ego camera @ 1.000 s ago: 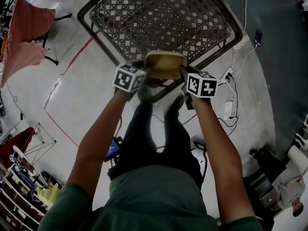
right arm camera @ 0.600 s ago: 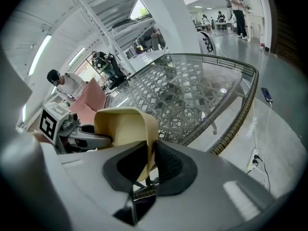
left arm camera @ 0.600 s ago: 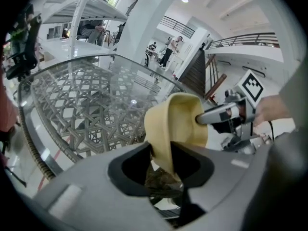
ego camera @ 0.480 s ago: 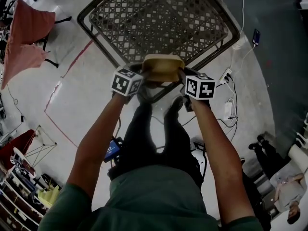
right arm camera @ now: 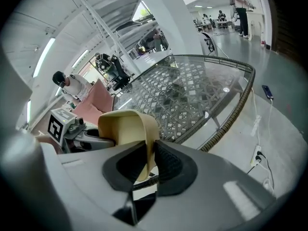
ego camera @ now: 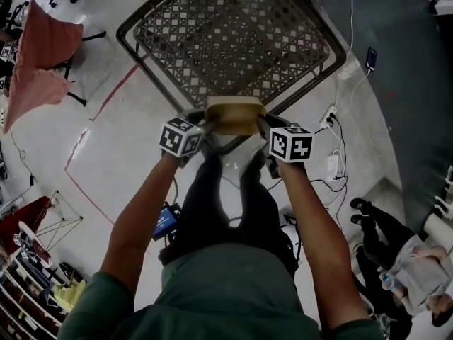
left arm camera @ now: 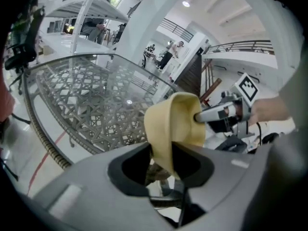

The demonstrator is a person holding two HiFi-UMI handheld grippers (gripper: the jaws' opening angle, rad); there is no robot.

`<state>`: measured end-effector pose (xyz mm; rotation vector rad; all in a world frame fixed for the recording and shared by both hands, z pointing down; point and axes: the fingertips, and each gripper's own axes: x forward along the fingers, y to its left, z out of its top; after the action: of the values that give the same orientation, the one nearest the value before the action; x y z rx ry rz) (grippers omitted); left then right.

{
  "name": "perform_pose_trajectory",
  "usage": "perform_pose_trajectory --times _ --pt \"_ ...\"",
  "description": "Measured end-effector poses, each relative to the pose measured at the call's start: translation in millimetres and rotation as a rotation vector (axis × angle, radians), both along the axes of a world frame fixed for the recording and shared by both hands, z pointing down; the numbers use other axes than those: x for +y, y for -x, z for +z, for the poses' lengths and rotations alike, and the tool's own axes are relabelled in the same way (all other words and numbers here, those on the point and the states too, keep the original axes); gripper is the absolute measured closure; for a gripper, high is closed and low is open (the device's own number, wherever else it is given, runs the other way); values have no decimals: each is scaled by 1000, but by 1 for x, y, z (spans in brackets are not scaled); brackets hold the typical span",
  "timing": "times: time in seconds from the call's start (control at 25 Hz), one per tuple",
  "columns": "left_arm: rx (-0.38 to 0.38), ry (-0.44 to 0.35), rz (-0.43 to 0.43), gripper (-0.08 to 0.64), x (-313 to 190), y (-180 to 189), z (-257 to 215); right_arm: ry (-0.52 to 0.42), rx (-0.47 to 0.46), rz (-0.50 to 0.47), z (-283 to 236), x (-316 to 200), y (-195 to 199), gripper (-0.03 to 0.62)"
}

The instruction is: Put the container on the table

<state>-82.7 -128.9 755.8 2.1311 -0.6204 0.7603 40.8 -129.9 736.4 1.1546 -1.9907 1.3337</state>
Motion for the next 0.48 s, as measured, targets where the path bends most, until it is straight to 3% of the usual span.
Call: perform_pose_trajectory --times 0.48 --pt "43 -65 -22 434 -18 13 -49 -99 14 19 -39 -14 11 552"
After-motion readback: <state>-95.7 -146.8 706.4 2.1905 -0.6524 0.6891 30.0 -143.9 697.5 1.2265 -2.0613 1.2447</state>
